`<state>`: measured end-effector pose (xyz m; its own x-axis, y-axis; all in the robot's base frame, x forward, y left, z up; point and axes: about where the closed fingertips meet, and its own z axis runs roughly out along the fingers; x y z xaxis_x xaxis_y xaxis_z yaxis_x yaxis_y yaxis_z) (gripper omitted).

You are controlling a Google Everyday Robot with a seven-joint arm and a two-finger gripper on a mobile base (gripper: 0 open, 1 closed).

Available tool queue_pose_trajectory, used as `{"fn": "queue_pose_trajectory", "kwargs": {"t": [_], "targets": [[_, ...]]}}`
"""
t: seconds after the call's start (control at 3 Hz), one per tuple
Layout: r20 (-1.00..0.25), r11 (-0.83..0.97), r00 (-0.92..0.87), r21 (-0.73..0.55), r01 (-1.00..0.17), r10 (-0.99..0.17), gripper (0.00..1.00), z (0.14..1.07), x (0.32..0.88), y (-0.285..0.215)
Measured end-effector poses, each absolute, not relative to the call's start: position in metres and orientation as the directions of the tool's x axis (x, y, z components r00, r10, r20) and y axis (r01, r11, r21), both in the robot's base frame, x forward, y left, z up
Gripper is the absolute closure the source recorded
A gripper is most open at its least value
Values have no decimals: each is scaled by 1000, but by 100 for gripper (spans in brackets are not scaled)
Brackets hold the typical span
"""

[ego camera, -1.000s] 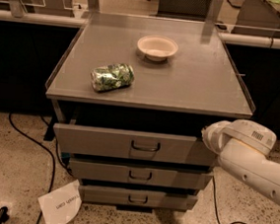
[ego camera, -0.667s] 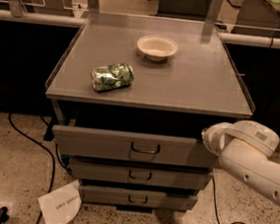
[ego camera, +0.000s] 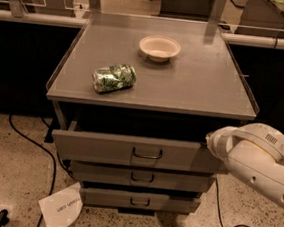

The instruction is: Open top drawer

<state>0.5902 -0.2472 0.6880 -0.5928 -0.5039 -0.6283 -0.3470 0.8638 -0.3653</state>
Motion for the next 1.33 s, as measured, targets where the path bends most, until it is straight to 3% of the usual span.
{"fn": "queue_pose_trajectory", "kwargs": {"t": [1.33], "targets": [[-544,851,-655,-307,-426,-524,100,683,554,-240]]}}
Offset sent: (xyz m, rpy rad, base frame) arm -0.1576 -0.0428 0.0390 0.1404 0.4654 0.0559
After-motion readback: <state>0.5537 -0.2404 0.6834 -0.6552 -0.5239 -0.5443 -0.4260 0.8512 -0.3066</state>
